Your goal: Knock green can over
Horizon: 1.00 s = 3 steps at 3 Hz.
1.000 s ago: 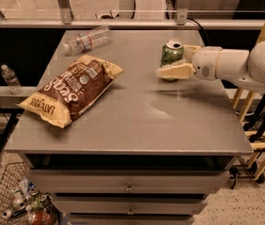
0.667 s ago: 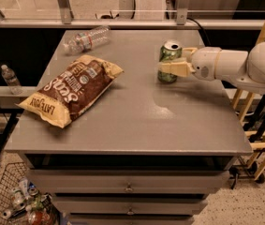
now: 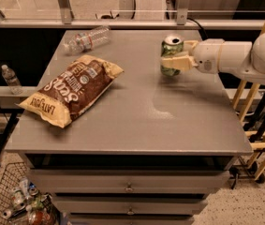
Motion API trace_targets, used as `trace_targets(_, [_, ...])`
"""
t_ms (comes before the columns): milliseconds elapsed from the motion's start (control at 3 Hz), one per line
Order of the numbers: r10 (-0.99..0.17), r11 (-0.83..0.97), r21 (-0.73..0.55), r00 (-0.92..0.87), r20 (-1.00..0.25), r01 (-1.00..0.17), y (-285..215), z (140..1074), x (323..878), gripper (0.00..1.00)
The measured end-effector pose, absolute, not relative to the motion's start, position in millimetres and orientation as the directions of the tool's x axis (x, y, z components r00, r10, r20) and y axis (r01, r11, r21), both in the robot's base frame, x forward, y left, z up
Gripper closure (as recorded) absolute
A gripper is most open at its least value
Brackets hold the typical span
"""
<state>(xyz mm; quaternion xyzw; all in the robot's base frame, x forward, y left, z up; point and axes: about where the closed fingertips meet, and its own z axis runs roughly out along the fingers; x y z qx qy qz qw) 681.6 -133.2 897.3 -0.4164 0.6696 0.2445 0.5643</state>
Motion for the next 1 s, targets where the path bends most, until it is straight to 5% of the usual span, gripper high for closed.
trace_targets(333, [-0.494, 0.44, -0.316, 0.067, -0.867, -0.841, -131.5, 913.1, 675.0, 1.0])
trace_targets(1000, [-0.872, 0.068, -0.538, 0.212, -0.442, -0.84, -117.1, 902.1, 642.7, 1.0])
